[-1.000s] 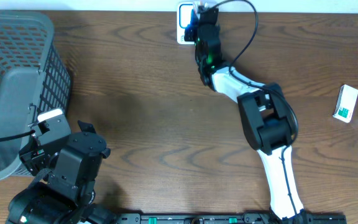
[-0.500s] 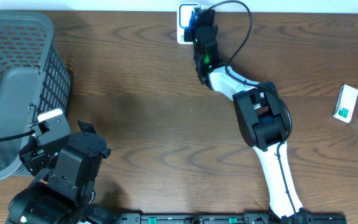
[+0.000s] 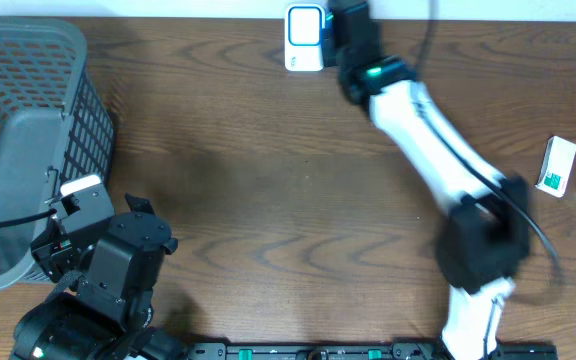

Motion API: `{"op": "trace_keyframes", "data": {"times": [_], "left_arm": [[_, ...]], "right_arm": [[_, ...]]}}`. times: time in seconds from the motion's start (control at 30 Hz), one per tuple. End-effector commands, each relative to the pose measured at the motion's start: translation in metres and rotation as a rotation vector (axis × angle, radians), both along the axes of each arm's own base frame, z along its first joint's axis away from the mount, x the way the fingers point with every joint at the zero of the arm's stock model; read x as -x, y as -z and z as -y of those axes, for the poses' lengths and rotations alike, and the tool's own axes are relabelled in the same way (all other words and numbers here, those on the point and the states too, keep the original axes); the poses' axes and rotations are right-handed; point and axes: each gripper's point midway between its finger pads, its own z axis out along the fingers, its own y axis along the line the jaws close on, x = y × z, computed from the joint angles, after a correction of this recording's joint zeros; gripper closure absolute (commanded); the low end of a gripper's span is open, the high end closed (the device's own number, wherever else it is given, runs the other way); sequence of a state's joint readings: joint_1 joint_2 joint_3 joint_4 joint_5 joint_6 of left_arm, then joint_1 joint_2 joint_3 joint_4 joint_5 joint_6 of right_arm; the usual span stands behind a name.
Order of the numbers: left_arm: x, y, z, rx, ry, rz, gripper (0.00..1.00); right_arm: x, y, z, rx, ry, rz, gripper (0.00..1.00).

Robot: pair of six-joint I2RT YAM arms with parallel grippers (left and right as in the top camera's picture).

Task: Scan the item barcode
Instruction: 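Carry the orange box to the right edge of the table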

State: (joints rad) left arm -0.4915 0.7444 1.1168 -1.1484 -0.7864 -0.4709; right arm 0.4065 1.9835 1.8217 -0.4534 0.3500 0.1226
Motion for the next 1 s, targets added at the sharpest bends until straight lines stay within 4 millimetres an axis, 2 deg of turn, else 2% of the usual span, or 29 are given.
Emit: {"op": "trace_keyframes", "data": {"times": [0.0, 0.03, 0.07, 0.13, 0.2, 0.23, 0.4, 0.5, 0.67, 0.77, 0.8, 0.83, 0.87, 0.9, 0.93, 0.97], "left_arm": [[0.001, -0.003, -0.003, -0.008, -0.009, 0.006, 0.03], [0.001, -0.003, -0.003, -0.008, -0.009, 0.006, 0.03], [0.001, -0.003, -0.003, -0.008, -0.009, 0.006, 0.03], [0.001, -0.003, -0.003, -0.009, -0.009, 0.006, 0.03], [0.001, -0.003, -0.003, -0.008, -0.009, 0.006, 0.03], [0.001, -0.003, -0.003, -0.008, -0.009, 0.006, 0.03], [0.001, -0.003, -0.003, -0.008, -0.009, 0.006, 0.03], [0.001, -0.003, -0.003, -0.008, -0.009, 0.006, 0.03], [0.001, -0.003, -0.003, -0.009, -0.009, 0.006, 0.03], [0.001, -0.003, -0.003, -0.009, -0.009, 0.005, 0.03], [0.001, -0.003, -0.003, -0.008, -0.009, 0.006, 0.03], [0.001, -0.003, -0.003, -0.008, -0.009, 0.006, 0.03], [0.001, -0.003, -0.003, -0.008, -0.009, 0.006, 0.03], [0.001, -0.003, -0.003, -0.008, -0.009, 0.006, 0.03], [0.001, -0.003, -0.003, -0.008, -0.009, 0.006, 0.03], [0.001, -0.003, -0.003, -0.009, -0.009, 0.006, 0.03]], "right_arm": [[0.034, -0.053, 0.054, 0.017, 0.079, -0.008, 0.79], [0.046, -0.052, 0.068, 0.027, 0.101, -0.050, 0.80], [0.065, -0.047, 0.094, 0.028, 0.159, -0.127, 0.82], [0.092, -0.036, 0.133, 0.022, 0.261, -0.239, 0.83], [0.114, -0.021, 0.178, -0.008, 0.406, -0.340, 0.85], [0.119, -0.017, 0.196, -0.019, 0.457, -0.362, 0.85], [0.132, 0.018, 0.296, -0.054, 0.698, -0.427, 0.81], [0.135, 0.050, 0.346, -0.101, 0.805, -0.451, 0.83], [0.141, 0.115, 0.405, -0.189, 0.911, -0.487, 0.87], [0.145, 0.141, 0.431, -0.203, 0.964, -0.505, 0.87], [0.145, 0.148, 0.440, -0.208, 0.979, -0.500, 0.85], [0.145, 0.150, 0.444, -0.209, 0.987, -0.494, 0.80], [0.145, 0.151, 0.449, -0.211, 0.995, -0.485, 0.63], [0.145, 0.150, 0.454, -0.214, 1.003, -0.469, 0.26], [0.143, 0.146, 0.458, -0.216, 1.009, -0.448, 0.01], [0.142, 0.140, 0.462, -0.224, 1.008, -0.427, 0.01]]}}
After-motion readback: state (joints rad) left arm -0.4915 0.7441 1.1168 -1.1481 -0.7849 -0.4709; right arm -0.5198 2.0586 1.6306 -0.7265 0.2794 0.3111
